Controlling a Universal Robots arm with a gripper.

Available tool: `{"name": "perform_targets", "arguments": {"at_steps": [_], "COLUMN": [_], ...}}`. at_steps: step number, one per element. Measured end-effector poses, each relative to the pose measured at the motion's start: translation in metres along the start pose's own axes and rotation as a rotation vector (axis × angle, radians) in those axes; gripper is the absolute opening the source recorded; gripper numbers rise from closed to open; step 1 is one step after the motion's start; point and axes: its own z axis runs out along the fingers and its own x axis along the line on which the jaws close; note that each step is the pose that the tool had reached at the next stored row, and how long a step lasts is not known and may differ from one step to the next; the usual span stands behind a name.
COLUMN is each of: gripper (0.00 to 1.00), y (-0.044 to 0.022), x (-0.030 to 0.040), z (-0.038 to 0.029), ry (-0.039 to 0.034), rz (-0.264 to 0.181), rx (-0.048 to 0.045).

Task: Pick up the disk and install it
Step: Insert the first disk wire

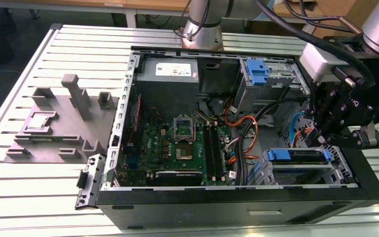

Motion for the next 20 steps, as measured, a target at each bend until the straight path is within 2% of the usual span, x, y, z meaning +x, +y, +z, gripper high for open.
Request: {"name": "perform_targets", "arguments": {"at_steps": [3,11,20], "gripper": [0.12,0.12,0.12], "y": [-0.0002,-0.0005,-0.0071], "x": [0.0,-0.0001,-0.0053], "z": [0.0001,0.0005,0.0005], "ry": [-0.0003,-0.0022,-0.0023], "rz": [-0.02,-0.139,-0.148], "rx": [0.001,0.0067,0.0072]}}
